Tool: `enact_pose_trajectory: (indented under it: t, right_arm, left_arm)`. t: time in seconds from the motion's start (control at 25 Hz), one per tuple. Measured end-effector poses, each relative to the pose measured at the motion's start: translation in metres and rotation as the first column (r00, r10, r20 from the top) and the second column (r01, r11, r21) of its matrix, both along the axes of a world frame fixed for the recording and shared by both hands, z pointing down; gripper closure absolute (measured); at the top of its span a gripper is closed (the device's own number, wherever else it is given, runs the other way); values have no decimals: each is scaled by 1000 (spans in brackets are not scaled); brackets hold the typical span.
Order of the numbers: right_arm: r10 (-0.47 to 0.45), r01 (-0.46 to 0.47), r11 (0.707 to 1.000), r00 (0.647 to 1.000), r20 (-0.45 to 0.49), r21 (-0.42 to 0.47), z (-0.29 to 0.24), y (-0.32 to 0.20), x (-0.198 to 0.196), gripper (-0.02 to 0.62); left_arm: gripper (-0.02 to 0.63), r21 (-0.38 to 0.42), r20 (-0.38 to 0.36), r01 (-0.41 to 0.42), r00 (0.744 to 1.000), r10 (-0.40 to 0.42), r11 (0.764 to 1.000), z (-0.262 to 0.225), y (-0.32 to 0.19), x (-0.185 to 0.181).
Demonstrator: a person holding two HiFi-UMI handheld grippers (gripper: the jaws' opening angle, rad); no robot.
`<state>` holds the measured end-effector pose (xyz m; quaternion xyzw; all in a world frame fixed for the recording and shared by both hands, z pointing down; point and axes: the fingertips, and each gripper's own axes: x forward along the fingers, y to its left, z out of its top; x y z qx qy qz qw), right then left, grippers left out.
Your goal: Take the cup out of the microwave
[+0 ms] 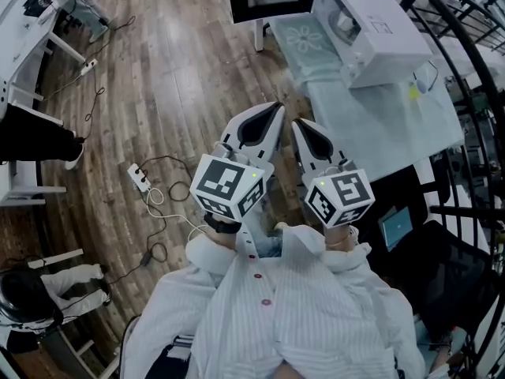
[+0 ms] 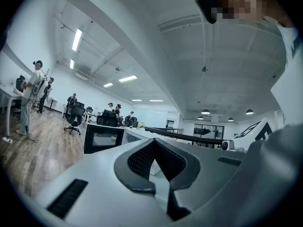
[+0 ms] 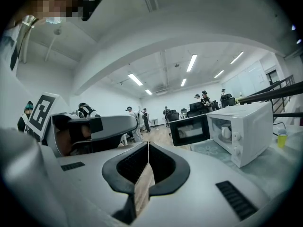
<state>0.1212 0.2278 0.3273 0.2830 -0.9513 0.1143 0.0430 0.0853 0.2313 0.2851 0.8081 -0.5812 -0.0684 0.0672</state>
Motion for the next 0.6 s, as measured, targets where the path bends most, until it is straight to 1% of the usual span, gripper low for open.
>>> enact_pose_trajectory:
  t: [0.32, 0.6]
  right_arm:
    - [17, -17, 1000, 1000, 10, 2, -2, -58, -76, 560]
    - [39, -39, 999, 999, 23, 1, 4, -89, -137, 560]
  left_arm:
    - [597, 0, 10, -25, 1000, 25, 1000, -1, -58, -74]
    - [597, -6, 22, -43, 999, 43, 999, 8, -86, -134]
